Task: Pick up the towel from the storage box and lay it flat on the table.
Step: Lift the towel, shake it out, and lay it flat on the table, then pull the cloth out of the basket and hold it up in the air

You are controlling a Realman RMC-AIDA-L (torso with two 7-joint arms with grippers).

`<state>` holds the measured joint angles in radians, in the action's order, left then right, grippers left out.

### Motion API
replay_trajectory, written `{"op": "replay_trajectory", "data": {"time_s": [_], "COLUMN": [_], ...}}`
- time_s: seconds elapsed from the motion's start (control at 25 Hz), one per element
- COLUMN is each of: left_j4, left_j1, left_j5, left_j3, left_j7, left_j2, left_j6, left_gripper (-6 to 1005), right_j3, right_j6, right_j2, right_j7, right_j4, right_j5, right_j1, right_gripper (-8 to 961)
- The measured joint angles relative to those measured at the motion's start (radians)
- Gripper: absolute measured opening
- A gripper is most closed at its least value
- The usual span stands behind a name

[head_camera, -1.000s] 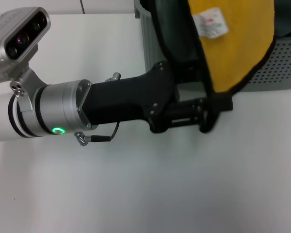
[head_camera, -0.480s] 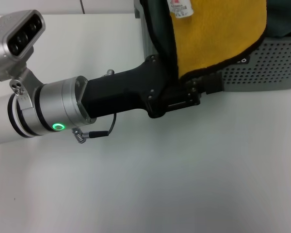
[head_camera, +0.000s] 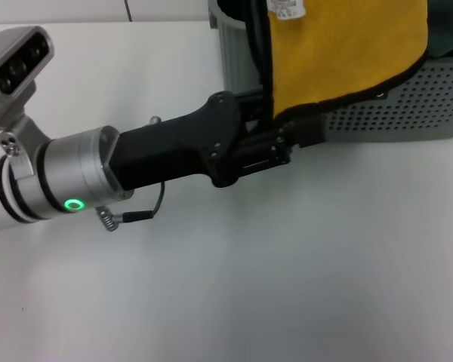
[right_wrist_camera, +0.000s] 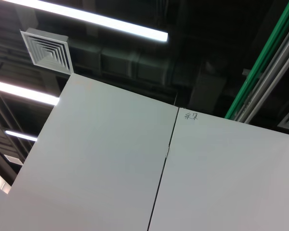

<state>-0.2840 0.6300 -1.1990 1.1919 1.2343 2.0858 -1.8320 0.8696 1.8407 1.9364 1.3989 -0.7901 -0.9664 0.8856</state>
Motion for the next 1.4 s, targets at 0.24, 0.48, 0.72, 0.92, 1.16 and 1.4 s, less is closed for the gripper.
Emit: {"op": "replay_trajectory", "data": {"time_s": [0.24,0.48,0.72,0.92,1.16,1.4], "left_j4": [-0.007,-0.007,-0.007,-0.007,-0.008,-0.012], "left_j1": [-0.023,-0.022,-0.017,-0.020,-0.035,-0.069], "left_j5": [0.009,0.009,0.002,0.005,0.016,0.025], "left_j3": [0.000,0.000,0.005,0.002,-0.029,-0.123], "left_j7": [-0.007,-0.002,-0.001,-0.006,-0.004,-0.007], "left_j2": [-0.001,-0.001,-0.002,-0.002,-0.006,-0.018], "left_j6": [0.000,0.000,0.001,0.000,-0.041,-0.143], "left_gripper": [509,182,65,50,32,23], "right_j3": [0.000,0.000,0.000,0.002,0.002,0.014], "right_j6": [0.014,0.023,0.029,0.029,0.016,-0.012], "right_j2": [-0.002,-0.002,-0.001,0.001,0.009,0.038], "right_j7": [0.002,0.003,0.005,0.005,0.030,0.110], "right_j4": [0.000,0.000,0.000,0.002,0.013,0.014], "right_j5": [0.018,0.018,0.022,0.023,0.023,0.015], "right_j1": [-0.005,-0.007,-0.010,-0.022,-0.052,-0.113], "right_gripper": [63,64,65,67,68,69]}}
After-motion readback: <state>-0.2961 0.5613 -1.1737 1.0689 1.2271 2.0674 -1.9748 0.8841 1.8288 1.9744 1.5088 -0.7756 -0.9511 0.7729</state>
